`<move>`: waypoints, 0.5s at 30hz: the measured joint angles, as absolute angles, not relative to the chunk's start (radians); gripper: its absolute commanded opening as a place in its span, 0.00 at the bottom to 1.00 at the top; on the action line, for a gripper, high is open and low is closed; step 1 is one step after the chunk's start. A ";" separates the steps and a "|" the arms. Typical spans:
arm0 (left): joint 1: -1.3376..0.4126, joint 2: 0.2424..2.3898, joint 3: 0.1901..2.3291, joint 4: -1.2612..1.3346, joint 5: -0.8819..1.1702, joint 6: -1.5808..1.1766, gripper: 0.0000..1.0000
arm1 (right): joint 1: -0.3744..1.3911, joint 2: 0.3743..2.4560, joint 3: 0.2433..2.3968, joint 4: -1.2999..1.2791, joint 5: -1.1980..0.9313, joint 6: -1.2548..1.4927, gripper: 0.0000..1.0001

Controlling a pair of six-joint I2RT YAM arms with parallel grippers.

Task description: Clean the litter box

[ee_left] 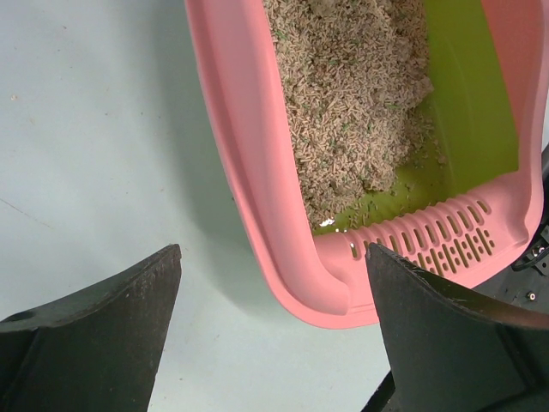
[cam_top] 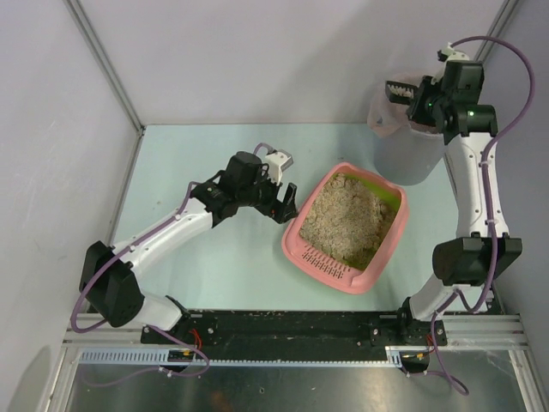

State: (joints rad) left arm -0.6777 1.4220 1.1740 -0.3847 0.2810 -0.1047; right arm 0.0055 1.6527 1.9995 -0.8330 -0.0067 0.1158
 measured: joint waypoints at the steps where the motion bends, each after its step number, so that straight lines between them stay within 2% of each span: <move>1: -0.677 1.422 1.174 -0.385 0.281 -0.105 0.93 | -0.013 1.664 2.006 -0.833 -0.022 0.125 0.00; 15: -0.678 1.422 1.174 -0.385 0.282 -0.105 0.93 | -0.287 1.756 1.987 -0.688 -0.427 0.371 0.00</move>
